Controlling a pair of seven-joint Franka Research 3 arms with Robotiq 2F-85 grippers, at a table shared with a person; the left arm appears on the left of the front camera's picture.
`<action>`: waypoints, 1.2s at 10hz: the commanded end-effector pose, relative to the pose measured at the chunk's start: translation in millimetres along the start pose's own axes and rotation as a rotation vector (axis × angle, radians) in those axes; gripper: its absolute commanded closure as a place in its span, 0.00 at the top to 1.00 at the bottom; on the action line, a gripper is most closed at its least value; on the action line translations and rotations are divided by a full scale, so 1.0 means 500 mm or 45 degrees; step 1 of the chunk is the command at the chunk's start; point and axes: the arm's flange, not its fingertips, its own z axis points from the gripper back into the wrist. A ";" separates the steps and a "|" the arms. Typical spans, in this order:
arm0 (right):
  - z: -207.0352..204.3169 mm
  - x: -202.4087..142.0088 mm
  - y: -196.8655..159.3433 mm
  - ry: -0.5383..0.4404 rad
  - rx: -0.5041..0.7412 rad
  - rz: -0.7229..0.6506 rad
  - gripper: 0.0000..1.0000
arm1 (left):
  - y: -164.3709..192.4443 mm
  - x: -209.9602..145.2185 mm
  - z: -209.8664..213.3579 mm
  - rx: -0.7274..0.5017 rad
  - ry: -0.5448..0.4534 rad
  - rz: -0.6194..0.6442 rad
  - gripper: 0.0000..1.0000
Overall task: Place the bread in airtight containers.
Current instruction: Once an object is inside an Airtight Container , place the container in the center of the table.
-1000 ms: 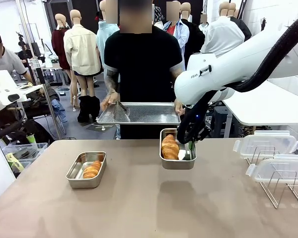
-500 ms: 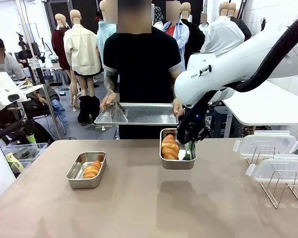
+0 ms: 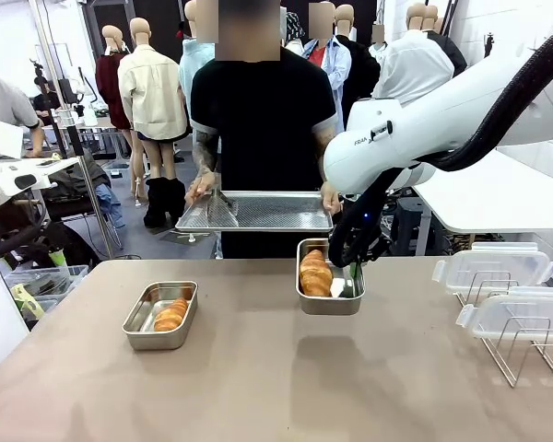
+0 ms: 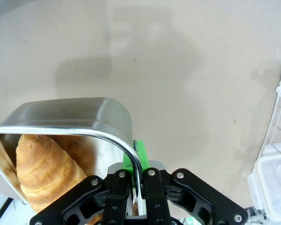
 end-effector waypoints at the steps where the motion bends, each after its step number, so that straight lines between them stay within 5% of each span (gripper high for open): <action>1: -0.030 0.023 -0.005 0.046 -0.007 0.044 0.00 | 0.003 0.000 0.000 0.007 0.001 0.008 1.00; 11: -0.184 0.099 -0.018 0.113 -0.038 -0.019 0.00 | 0.003 0.000 0.000 0.007 0.001 0.008 1.00; 12: -0.188 0.095 -0.017 0.111 -0.031 -0.034 0.08 | 0.003 0.000 0.000 0.007 0.001 0.008 1.00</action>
